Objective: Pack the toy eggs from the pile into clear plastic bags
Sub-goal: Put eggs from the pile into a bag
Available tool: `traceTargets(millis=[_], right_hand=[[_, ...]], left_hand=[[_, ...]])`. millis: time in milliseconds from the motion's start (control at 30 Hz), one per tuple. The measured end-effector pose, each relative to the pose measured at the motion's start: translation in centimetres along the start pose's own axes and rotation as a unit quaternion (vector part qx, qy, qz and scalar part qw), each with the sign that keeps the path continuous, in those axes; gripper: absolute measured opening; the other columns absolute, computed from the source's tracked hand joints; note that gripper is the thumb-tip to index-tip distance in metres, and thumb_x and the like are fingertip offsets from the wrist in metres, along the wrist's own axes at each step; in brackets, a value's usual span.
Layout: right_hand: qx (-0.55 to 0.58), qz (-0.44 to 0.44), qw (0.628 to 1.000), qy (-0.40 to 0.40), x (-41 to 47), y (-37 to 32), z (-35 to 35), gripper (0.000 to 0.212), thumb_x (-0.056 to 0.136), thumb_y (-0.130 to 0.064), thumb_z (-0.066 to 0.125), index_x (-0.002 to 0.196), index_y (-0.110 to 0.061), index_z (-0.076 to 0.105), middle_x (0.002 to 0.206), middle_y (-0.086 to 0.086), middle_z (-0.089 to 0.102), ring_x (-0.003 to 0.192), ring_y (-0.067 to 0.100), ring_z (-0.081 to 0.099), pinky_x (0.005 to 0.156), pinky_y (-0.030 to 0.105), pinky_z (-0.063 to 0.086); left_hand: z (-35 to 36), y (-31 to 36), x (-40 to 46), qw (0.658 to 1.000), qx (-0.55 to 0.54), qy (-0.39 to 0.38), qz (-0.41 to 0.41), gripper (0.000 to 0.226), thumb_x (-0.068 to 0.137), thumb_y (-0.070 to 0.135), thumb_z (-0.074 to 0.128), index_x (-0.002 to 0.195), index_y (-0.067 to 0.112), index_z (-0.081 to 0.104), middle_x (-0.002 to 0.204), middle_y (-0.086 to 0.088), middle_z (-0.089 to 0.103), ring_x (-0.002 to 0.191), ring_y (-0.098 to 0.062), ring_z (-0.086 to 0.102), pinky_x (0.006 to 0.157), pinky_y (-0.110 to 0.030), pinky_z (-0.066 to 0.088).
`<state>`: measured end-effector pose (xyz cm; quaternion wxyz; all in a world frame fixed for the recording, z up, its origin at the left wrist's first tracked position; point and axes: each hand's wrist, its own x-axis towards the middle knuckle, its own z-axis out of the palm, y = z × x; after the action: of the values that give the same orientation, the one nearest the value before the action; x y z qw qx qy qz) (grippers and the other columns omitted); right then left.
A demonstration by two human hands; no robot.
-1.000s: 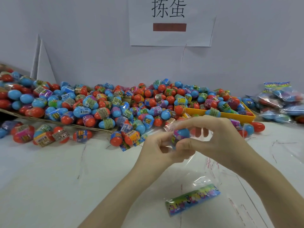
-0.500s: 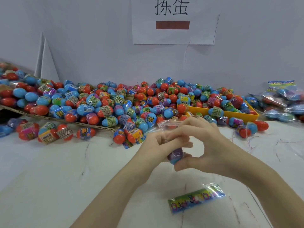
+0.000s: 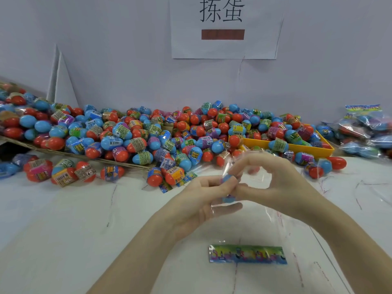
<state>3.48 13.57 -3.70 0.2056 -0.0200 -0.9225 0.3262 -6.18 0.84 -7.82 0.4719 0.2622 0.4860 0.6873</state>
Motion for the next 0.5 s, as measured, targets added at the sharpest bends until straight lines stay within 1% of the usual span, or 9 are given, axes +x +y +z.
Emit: traceTargets(millis=[67,100,133,200,233,300,367,433,500], right_hand=[[0.000,0.010,1.000,-0.027,-0.1,0.0,0.0,0.014,0.065,-0.033,0.067,0.075,-0.041,0.062,0.074,-0.028,0.061,0.081,-0.008,0.047,0.070,0.005,0.033],[-0.001,0.018,0.999,-0.033,-0.1,0.0,0.1,0.012,0.064,-0.036,0.066,0.074,-0.041,0.063,0.072,-0.032,0.060,0.081,-0.009,0.046,0.072,0.007,0.033],[-0.006,0.028,0.999,-0.034,-0.1,0.2,0.1,0.011,0.063,-0.039,0.065,0.074,-0.039,0.065,0.071,-0.032,0.060,0.081,-0.008,0.047,0.077,0.012,0.034],[-0.018,0.041,0.999,-0.031,-0.1,0.3,0.3,0.017,0.064,-0.042,0.063,0.076,-0.032,0.069,0.070,-0.023,0.065,0.079,-0.006,0.052,0.089,0.032,0.038],[-0.019,0.044,0.998,-0.030,-0.1,0.2,0.5,0.017,0.065,-0.042,0.062,0.076,-0.030,0.069,0.071,-0.018,0.066,0.077,-0.005,0.055,0.092,0.040,0.039],[-0.028,0.052,0.998,-0.032,-0.1,0.0,0.8,0.005,0.069,-0.037,0.063,0.073,-0.036,0.063,0.071,-0.017,0.064,0.077,-0.002,0.057,0.092,0.046,0.040],[-0.058,0.054,0.997,-0.027,0.0,-0.3,0.7,0.008,0.069,-0.038,0.063,0.074,-0.041,0.058,0.073,-0.023,0.061,0.083,0.001,0.054,0.091,0.049,0.039],[-0.078,0.046,0.995,0.030,0.4,-0.7,0.2,0.013,0.067,-0.043,0.062,0.076,-0.045,0.054,0.079,-0.028,0.059,0.092,0.005,0.053,0.093,0.050,0.037],[-0.071,0.026,0.990,0.123,1.0,-1.6,-0.2,0.012,0.068,-0.041,0.060,0.076,-0.045,0.054,0.084,-0.030,0.056,0.094,0.009,0.054,0.093,0.052,0.038]], left_hand=[[-0.1,-0.1,0.1,1.000,0.001,0.000,-0.001,0.042,0.069,0.024,0.065,0.102,-0.002,0.064,0.102,-0.009,0.071,0.091,-0.015,0.064,0.084,-0.031,0.056],[-0.1,-0.3,0.2,1.000,0.005,0.000,0.000,0.040,0.070,0.025,0.065,0.101,-0.001,0.065,0.101,-0.008,0.071,0.091,-0.016,0.062,0.085,-0.031,0.055],[0.0,-0.3,0.2,1.000,0.014,0.002,0.001,0.037,0.070,0.026,0.064,0.099,0.002,0.067,0.099,-0.009,0.070,0.090,-0.017,0.060,0.085,-0.031,0.054],[0.2,-0.6,0.3,1.000,0.029,0.005,0.005,0.036,0.072,0.031,0.061,0.097,0.005,0.068,0.097,-0.012,0.065,0.083,-0.019,0.058,0.081,-0.029,0.051],[0.3,-0.8,0.4,1.000,0.022,0.004,0.007,0.037,0.074,0.032,0.060,0.097,0.004,0.067,0.097,-0.013,0.064,0.080,-0.019,0.059,0.079,-0.029,0.051],[0.3,-1.0,0.6,1.000,-0.012,0.009,-0.001,0.034,0.076,0.030,0.059,0.095,0.003,0.067,0.093,-0.011,0.067,0.077,-0.017,0.064,0.080,-0.031,0.054],[0.2,-1.3,0.8,0.999,-0.036,0.021,-0.009,0.029,0.079,0.028,0.058,0.091,0.002,0.067,0.086,-0.011,0.069,0.072,-0.017,0.066,0.078,-0.032,0.055],[0.2,-1.3,1.0,0.998,-0.043,0.039,-0.011,0.024,0.088,0.021,0.053,0.092,0.001,0.065,0.080,-0.012,0.071,0.066,-0.019,0.068,0.064,-0.027,0.057],[0.2,-1.3,1.3,0.996,-0.068,0.063,-0.001,0.017,0.091,0.011,0.050,0.090,0.000,0.064,0.079,-0.012,0.072,0.067,-0.021,0.070,0.059,-0.025,0.057]])
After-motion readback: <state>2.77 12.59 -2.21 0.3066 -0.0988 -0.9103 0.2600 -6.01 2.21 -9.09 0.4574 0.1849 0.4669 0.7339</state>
